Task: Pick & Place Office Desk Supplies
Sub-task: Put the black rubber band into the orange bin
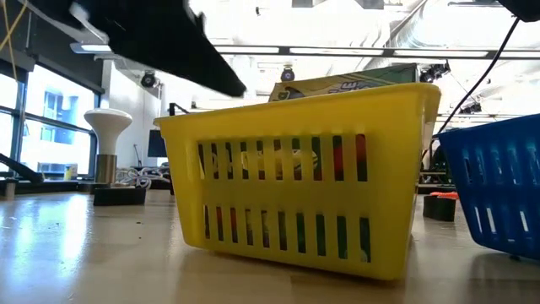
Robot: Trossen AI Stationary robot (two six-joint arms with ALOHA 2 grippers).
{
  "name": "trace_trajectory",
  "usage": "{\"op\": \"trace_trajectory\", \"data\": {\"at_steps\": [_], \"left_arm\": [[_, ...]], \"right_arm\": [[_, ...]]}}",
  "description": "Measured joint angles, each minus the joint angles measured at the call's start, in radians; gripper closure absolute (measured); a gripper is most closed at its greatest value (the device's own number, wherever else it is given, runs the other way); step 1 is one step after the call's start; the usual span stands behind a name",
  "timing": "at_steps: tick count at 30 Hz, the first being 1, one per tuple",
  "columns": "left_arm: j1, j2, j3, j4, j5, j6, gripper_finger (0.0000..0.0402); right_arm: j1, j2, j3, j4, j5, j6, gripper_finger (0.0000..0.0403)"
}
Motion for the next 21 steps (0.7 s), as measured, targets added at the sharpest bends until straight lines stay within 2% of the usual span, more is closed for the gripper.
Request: {"op": "trace_trajectory", "data": {"at_steps": [4, 7, 10, 13, 18, 21], "left_arm": [[-0.017, -0.104, 0.0, -0.218, 0.002, 0.029, 0.0247], [-0.002, -0.182, 0.0, -0.424, 0.086, -0.058, 0.0247], [0.066, -0.23, -0.001, -0.57, 0.161, -0.125, 0.0247], [0.162, -0.235, -0.028, -0.57, 0.209, -0.122, 0.0247], [0.3, -0.191, -0.116, -0.429, 0.368, -0.011, 0.0248], [0.336, -0.167, -0.135, -0.361, 0.382, 0.019, 0.0248]], "right_arm": [[0.0, 0.0, 0.0, -0.001, 0.0, -0.002, 0.0147], [0.0, 0.0, 0.0, -0.001, 0.0, -0.005, 0.0147], [-0.001, 0.0, 0.0, -0.002, 0.0, -0.005, 0.0147], [-0.002, 0.0, 0.0, -0.001, 0.0, -0.005, 0.0147], [-0.002, 0.0, 0.0, -0.001, 0.0, -0.005, 0.0147], [-0.003, 0.0, 0.0, -0.01, 0.0, -0.009, 0.0147]]}}
